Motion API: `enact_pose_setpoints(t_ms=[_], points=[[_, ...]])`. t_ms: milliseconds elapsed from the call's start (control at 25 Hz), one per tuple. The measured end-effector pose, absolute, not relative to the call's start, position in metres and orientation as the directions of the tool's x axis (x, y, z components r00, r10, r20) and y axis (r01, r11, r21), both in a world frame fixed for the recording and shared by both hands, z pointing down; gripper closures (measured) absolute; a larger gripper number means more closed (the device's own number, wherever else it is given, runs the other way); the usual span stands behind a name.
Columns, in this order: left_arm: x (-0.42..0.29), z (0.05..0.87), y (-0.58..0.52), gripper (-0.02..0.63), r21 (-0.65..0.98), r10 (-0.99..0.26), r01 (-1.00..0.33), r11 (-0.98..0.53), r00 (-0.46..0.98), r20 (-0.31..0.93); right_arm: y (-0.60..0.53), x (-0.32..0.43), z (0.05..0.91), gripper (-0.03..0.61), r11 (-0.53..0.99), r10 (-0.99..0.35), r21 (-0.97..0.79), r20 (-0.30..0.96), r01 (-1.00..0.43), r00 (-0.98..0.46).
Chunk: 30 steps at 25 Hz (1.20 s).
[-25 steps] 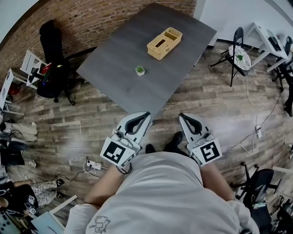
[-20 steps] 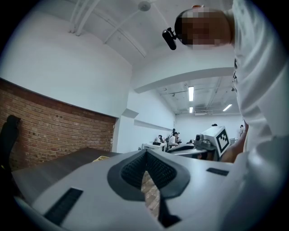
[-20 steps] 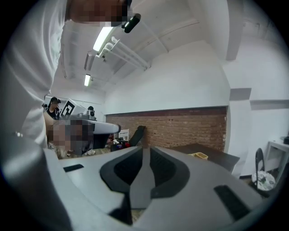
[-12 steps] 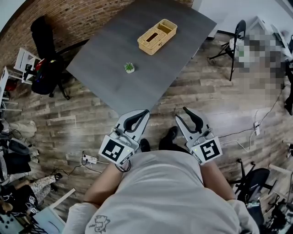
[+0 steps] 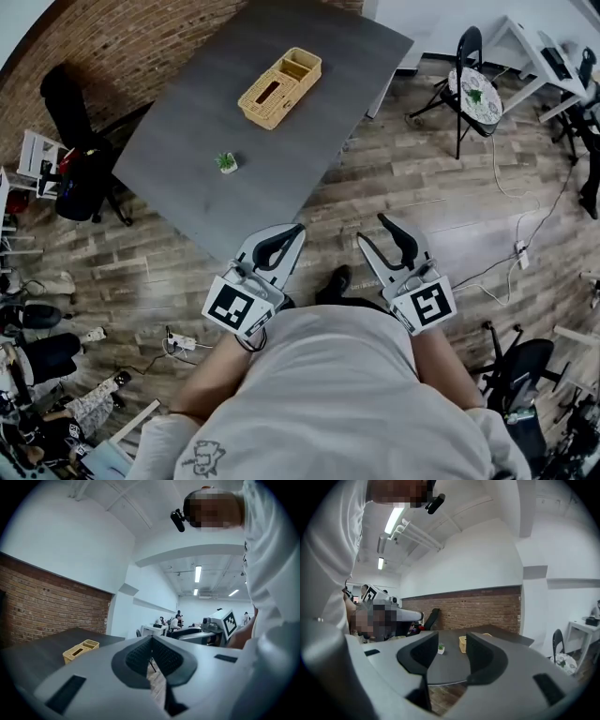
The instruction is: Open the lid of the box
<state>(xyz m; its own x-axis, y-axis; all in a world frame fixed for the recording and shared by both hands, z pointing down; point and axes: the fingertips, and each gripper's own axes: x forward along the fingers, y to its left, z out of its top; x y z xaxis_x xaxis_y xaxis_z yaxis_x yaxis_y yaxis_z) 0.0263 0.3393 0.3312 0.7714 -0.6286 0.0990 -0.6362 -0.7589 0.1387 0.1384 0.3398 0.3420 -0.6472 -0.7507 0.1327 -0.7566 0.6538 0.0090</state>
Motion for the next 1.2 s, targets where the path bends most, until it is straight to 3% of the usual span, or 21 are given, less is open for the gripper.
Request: enact_pose_setpoints(t_ms=[560, 1200], points=[[0.127, 0.325, 0.302, 0.603, 0.107, -0.571, -0.579, -0.808, 0.815, 0.099, 0.321, 0.236, 0.335, 0.387, 0.598, -0.798, 0.0, 0.095, -0.801, -0.595], [0.154, 0.324, 0.242, 0.603, 0.101, -0.554, -0.557, -0.825, 0.831, 0.054, 0.271, 0.252, 0.333, 0.387, 0.593, -0.802, 0.019, 0.098, -0.805, -0.589]])
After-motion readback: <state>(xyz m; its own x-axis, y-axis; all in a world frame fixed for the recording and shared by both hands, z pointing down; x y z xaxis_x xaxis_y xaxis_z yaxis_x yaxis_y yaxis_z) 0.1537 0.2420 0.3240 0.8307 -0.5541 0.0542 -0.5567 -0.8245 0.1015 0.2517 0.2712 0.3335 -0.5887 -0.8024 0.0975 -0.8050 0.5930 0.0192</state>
